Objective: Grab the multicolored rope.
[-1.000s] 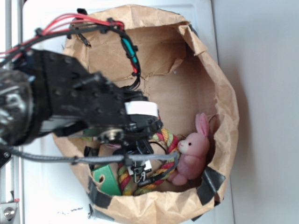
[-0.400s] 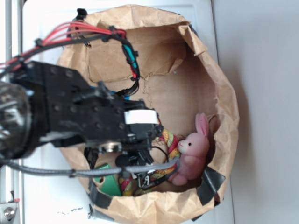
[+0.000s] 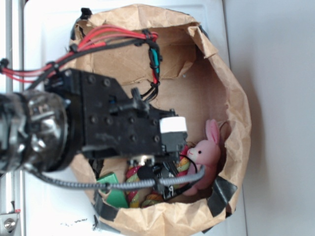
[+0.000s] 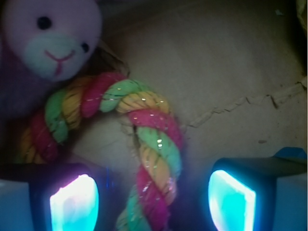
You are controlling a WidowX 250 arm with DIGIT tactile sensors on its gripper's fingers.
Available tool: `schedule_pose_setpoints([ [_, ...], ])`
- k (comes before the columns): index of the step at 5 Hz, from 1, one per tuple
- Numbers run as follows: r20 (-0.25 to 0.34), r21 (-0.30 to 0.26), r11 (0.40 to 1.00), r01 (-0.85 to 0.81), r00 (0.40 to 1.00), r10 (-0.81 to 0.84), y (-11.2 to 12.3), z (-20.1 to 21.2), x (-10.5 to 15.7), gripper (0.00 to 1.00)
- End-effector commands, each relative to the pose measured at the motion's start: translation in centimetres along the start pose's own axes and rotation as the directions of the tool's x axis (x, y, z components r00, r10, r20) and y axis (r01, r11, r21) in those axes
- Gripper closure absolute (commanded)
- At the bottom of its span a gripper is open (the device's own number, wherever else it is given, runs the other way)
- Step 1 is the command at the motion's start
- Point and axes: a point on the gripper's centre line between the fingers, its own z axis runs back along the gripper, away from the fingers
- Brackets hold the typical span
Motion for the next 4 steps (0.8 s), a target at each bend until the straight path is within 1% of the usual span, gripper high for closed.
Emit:
schedule_pose_setpoints([
  [1,0.064,-0.014,1.0,0.023,0.998,-0.022,-0.9,1.2,1.2,0.0],
  [3,0.082,0.049,0.999,0.006,0.997,-0.01,-0.9,-1.2,1.9,0.0],
  [4,0.084,0.063,0.998,-0.001,0.996,-0.005,-1.6,-2.9,1.9,0.0],
])
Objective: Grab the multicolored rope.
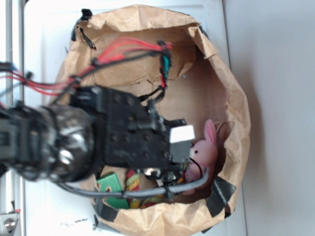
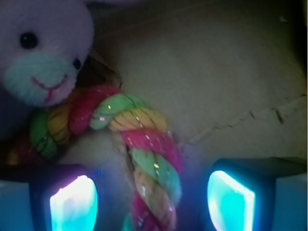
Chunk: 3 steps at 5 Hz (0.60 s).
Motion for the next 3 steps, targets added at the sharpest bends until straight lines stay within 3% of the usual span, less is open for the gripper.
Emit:
schedule_pose_setpoints([
  [1,0.061,0.001,1.0,0.006,0.998,-0.006,-2.51,-1.85,0.75,0.0],
  [2,0.061,-0.01,1.0,0.015,0.998,-0.014,-2.35,-1.73,0.44,0.0],
  [3,0.064,-0.012,1.0,0.013,0.998,-0.012,-2.15,-1.92,0.26,1.0],
])
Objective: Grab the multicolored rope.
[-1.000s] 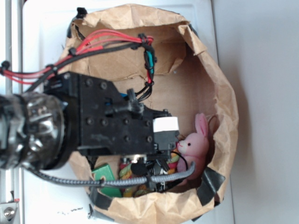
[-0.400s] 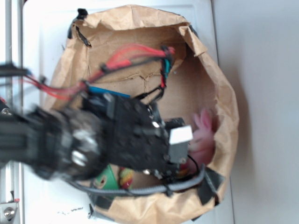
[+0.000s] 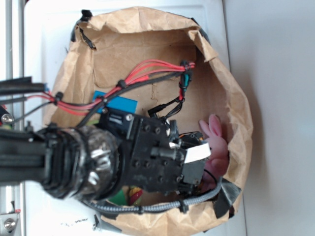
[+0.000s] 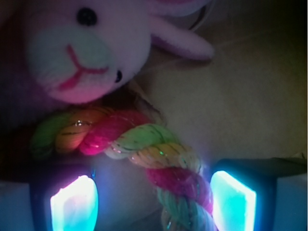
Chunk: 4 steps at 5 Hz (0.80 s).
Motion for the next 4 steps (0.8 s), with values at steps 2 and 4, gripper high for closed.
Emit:
schedule_pose_setpoints([
  [2,-0.009,-0.018,0.999,0.03,1.0,-0.03,-0.2,-0.1,-0.5,1.0],
  [4,-0.038,-0.069,0.998,0.003,0.999,-0.006,1.2,3.1,0.9,1.0],
])
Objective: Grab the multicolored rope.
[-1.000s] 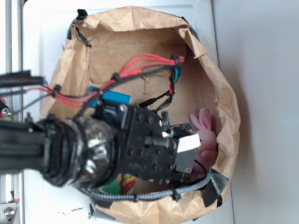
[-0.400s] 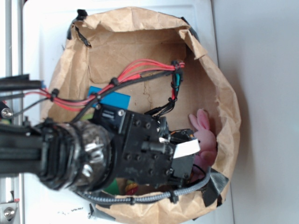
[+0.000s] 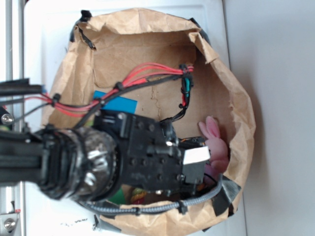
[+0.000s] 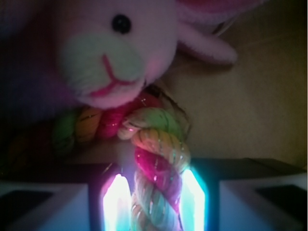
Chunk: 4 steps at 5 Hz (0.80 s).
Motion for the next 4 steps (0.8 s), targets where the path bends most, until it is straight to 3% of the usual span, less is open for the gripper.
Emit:
schedule_pose_setpoints([
  [1,-0.001,-0.054,0.997,-0.059,0.998,0.059,2.2,5.9,3.0,1.0],
  [4,-0.071,-0.158,0.984,-0.079,0.995,0.068,4.7,13.2,5.2,1.0],
])
